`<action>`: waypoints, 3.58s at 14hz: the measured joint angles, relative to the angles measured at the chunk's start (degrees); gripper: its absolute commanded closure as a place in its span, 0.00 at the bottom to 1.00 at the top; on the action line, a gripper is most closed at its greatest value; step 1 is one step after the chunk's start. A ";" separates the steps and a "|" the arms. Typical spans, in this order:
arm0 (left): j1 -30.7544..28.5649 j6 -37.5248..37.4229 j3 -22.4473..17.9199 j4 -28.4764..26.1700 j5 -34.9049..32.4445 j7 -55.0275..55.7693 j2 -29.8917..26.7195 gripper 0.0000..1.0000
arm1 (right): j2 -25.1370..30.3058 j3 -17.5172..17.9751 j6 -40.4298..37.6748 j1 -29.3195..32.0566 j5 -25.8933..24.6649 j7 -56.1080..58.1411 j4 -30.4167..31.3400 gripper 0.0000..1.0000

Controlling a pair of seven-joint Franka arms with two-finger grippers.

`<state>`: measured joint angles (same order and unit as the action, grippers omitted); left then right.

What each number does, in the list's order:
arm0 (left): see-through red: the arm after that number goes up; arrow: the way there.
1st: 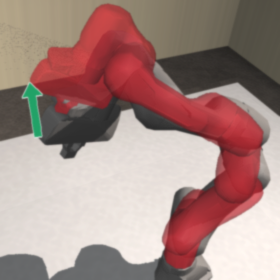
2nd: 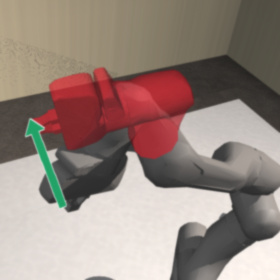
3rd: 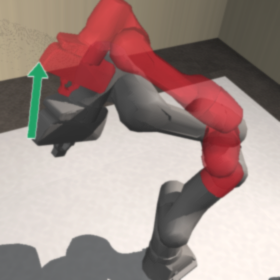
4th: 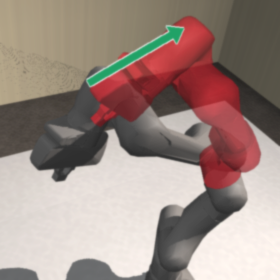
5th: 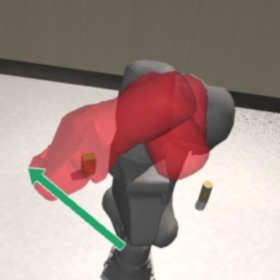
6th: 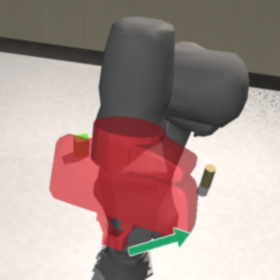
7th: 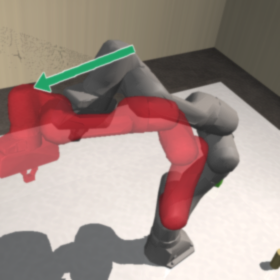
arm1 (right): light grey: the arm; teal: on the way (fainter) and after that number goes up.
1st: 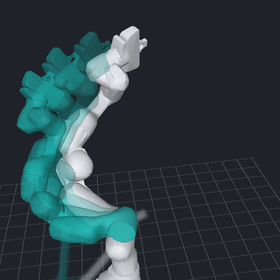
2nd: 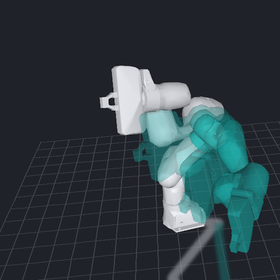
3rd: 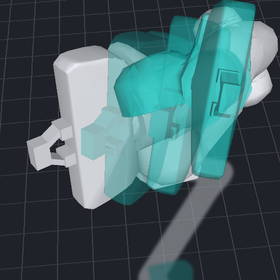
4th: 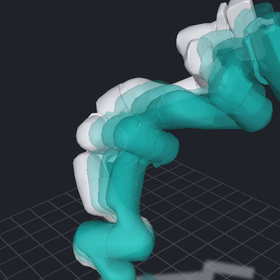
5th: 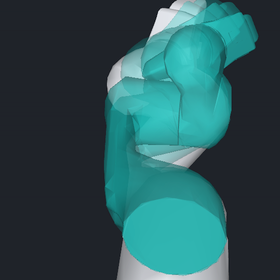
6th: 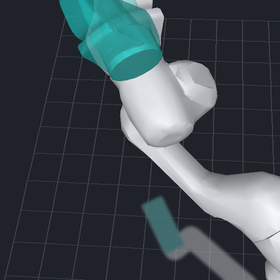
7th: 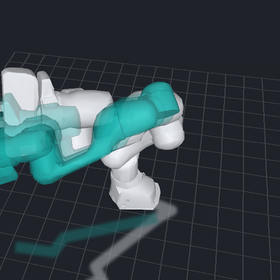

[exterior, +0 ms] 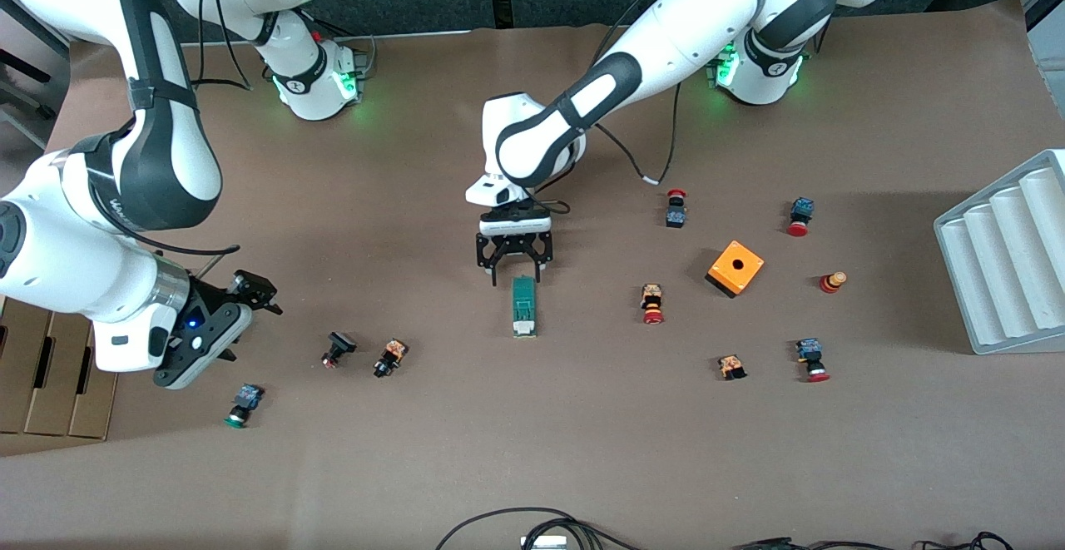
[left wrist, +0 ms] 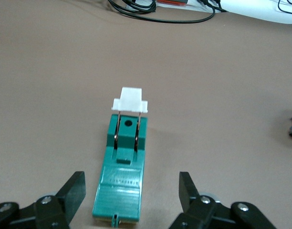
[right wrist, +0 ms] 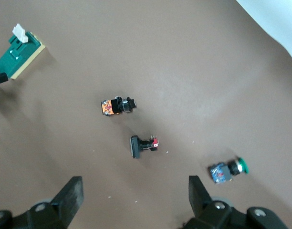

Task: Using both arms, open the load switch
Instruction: 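Lower and grasp the switch base with the left gripper while the right gripper approaches, then move the right gripper over the white switch handle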

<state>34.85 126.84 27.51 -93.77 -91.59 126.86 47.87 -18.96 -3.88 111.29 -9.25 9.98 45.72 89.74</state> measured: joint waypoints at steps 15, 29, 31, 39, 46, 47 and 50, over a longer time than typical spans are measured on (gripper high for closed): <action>2.62 -9.00 -1.07 -0.02 -16.98 9.44 7.21 0.35 | -7.99 1.45 13.57 -13.19 0.00 4.06 -0.07 0.02; 5.03 -13.70 -1.09 -0.04 -17.13 10.96 8.00 0.42 | -16.21 1.44 23.10 -21.06 0.00 4.84 -0.13 0.02; 5.07 -13.72 -1.09 -0.04 -17.18 10.99 8.00 0.52 | -16.94 1.44 24.30 -22.46 -0.01 5.03 -0.17 0.02; 5.12 -14.43 -1.07 -0.23 -17.28 11.09 7.98 0.69 | -19.94 1.41 27.51 -25.69 -0.01 5.15 -1.75 0.02; 5.12 -14.42 -1.07 -0.23 -17.28 11.13 7.98 0.69 | -23.42 1.30 28.48 -28.65 -0.02 5.10 -4.87 0.04; 5.12 -14.42 -1.07 -0.23 -17.28 11.14 7.98 0.69 | -24.13 1.27 29.41 -29.07 -0.02 5.08 -5.07 0.05; 5.12 -14.42 -1.07 -0.23 -17.28 11.14 7.98 0.69 | -25.86 1.21 31.06 -29.50 -0.02 5.08 -5.60 0.05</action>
<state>39.97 112.41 26.44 -94.00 -108.88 138.00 55.85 -44.82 -2.67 142.34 -38.75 9.96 50.79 84.14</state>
